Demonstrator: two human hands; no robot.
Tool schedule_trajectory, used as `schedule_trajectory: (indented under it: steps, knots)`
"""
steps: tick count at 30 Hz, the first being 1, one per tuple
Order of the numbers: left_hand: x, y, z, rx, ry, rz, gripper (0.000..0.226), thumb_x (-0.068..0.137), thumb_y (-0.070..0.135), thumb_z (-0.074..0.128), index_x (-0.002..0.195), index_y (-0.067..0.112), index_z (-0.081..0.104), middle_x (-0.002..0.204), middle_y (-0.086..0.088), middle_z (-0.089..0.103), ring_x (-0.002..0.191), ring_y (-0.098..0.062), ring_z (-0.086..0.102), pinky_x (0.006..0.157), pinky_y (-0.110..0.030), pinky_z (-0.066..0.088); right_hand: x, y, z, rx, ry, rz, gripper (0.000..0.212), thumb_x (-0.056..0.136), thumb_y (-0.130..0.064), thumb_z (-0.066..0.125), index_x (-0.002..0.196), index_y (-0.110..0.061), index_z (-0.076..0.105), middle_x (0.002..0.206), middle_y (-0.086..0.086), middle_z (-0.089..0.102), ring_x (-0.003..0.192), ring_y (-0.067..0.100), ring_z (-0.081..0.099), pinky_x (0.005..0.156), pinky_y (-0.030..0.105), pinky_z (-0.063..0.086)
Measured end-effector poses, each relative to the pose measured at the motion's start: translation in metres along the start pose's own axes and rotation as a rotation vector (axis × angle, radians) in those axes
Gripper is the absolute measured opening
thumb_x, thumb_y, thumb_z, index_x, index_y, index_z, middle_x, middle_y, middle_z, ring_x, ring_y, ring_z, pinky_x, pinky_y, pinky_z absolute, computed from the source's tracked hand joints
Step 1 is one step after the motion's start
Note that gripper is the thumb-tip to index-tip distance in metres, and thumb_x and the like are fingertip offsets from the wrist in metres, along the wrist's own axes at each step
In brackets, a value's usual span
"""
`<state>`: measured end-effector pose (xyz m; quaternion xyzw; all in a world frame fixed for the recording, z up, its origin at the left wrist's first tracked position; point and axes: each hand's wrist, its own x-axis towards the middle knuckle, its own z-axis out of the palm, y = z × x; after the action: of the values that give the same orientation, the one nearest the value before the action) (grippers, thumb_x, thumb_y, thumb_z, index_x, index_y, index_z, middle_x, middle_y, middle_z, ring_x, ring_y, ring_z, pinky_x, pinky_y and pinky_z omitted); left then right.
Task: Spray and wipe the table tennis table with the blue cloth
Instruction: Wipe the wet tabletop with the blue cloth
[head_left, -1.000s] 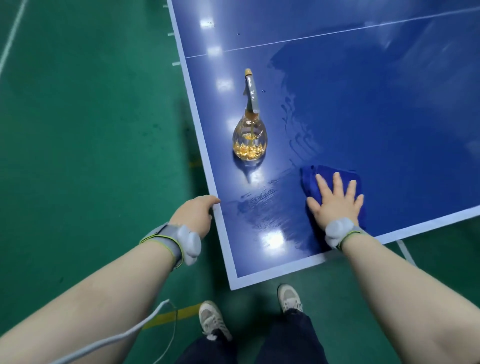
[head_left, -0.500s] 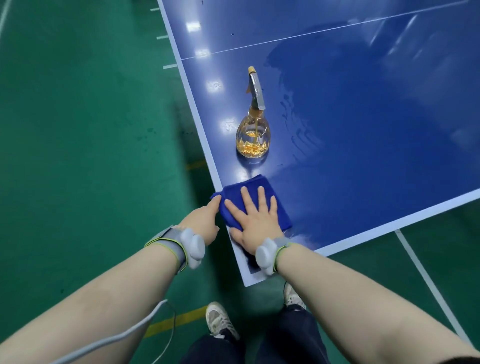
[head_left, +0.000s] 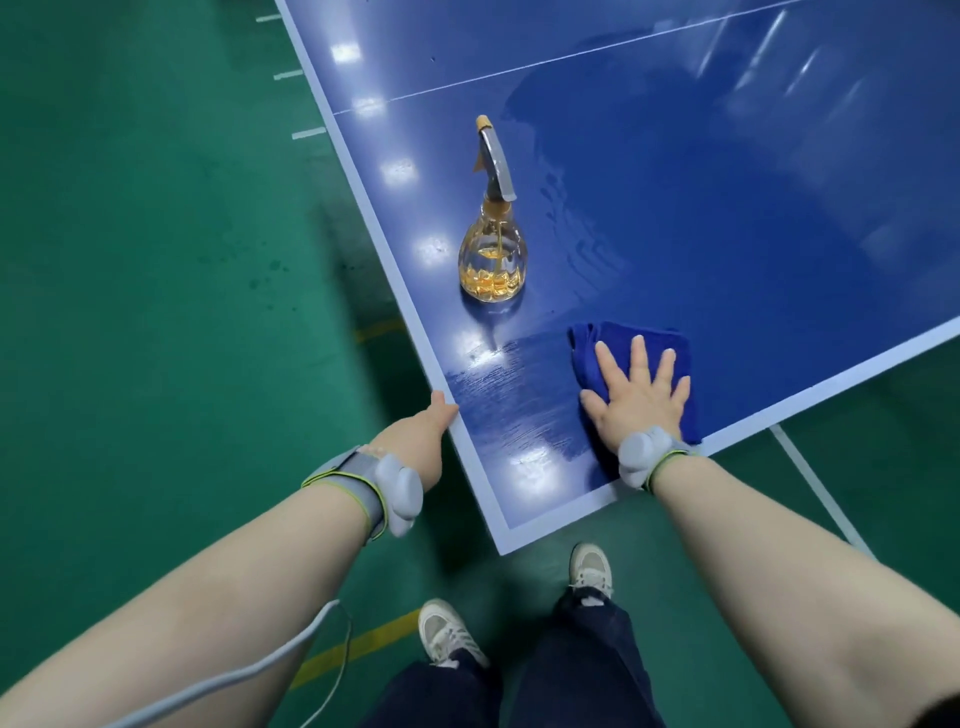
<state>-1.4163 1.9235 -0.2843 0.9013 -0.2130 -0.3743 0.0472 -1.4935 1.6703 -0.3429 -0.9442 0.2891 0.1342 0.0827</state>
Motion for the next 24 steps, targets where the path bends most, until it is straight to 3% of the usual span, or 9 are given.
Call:
schedule_trajectory:
  steps: [2,6,10,12,14,17,20,24]
  knots:
    - [0.0,0.003,-0.002,0.017,-0.028,-0.029,0.086,0.086,-0.006,0.042,0.153,0.028,0.0,0.152,0.003,0.033,0.114,-0.027,0.057,0.096,-0.041,0.048,-0.019,-0.019,0.007,0.014,0.011,-0.04,0.069,0.095,-0.058,0.037,0.154,-0.044,0.004,0.164,0.002,-0.012,0.147,0.04,-0.014,0.117,0.059,-0.004]
    - [-0.004,0.01,-0.01,0.04,-0.085,-0.076,0.09,0.085,-0.01,0.04,0.152,0.028,-0.005,0.144,-0.003,0.043,0.114,-0.031,0.056,0.1,-0.051,0.044,-0.07,-0.064,0.029,-0.006,-0.014,-0.216,0.068,0.09,-0.058,0.026,0.154,-0.042,0.01,0.164,0.006,-0.007,0.147,0.045,-0.012,0.114,0.06,-0.009]
    - [-0.008,0.01,-0.009,0.009,-0.062,-0.06,0.083,0.088,-0.005,0.041,0.153,0.021,-0.005,0.147,-0.001,0.04,0.12,-0.027,0.054,0.101,-0.045,0.043,-0.106,-0.089,0.047,-0.047,-0.036,-0.379,0.072,0.078,-0.058,0.034,0.146,-0.037,0.041,0.157,0.012,0.031,0.141,0.051,0.022,0.111,0.063,0.007]
    - [-0.011,0.011,-0.009,-0.002,-0.056,-0.05,0.081,0.09,-0.004,0.041,0.153,0.019,-0.005,0.154,0.003,0.028,0.124,-0.024,0.051,0.103,-0.038,0.041,-0.107,-0.087,0.049,-0.063,-0.045,-0.423,0.07,0.076,-0.06,0.037,0.142,-0.038,0.046,0.154,0.011,0.038,0.138,0.05,0.031,0.112,0.065,0.014]
    - [-0.013,0.015,-0.01,-0.018,-0.056,-0.051,0.08,0.09,-0.004,0.038,0.153,0.02,-0.004,0.157,0.006,0.02,0.126,-0.022,0.049,0.103,-0.032,0.037,-0.101,-0.074,0.044,-0.066,-0.058,-0.48,0.069,0.078,-0.06,0.037,0.143,-0.04,0.043,0.156,0.008,0.035,0.141,0.049,0.029,0.112,0.064,0.013]
    - [-0.015,0.019,-0.01,-0.031,-0.062,-0.075,0.075,0.091,-0.005,0.031,0.153,0.025,0.001,0.16,0.008,0.007,0.131,-0.023,0.044,0.105,-0.032,0.033,-0.085,-0.047,0.033,-0.068,-0.062,-0.535,0.07,0.08,-0.061,0.031,0.148,-0.045,0.032,0.162,0.001,0.021,0.148,0.043,0.011,0.115,0.058,0.0]
    - [-0.017,0.027,-0.011,0.043,-0.068,-0.149,0.083,0.089,-0.011,0.032,0.152,0.031,0.001,0.16,0.011,0.003,0.13,-0.023,0.046,0.101,-0.033,0.038,-0.061,-0.011,0.021,-0.067,-0.016,-0.393,0.066,0.088,-0.06,0.031,0.152,-0.047,0.016,0.165,-0.004,0.0,0.15,0.036,-0.008,0.117,0.054,-0.008]
    - [-0.016,0.04,-0.012,0.052,-0.055,-0.171,0.081,0.091,-0.009,0.031,0.152,0.032,-0.002,0.159,0.009,0.01,0.131,-0.026,0.044,0.103,-0.035,0.036,-0.025,0.038,0.002,-0.026,0.017,-0.188,0.066,0.095,-0.057,0.039,0.153,-0.046,0.01,0.165,-0.004,-0.007,0.149,0.033,-0.012,0.118,0.054,-0.006]
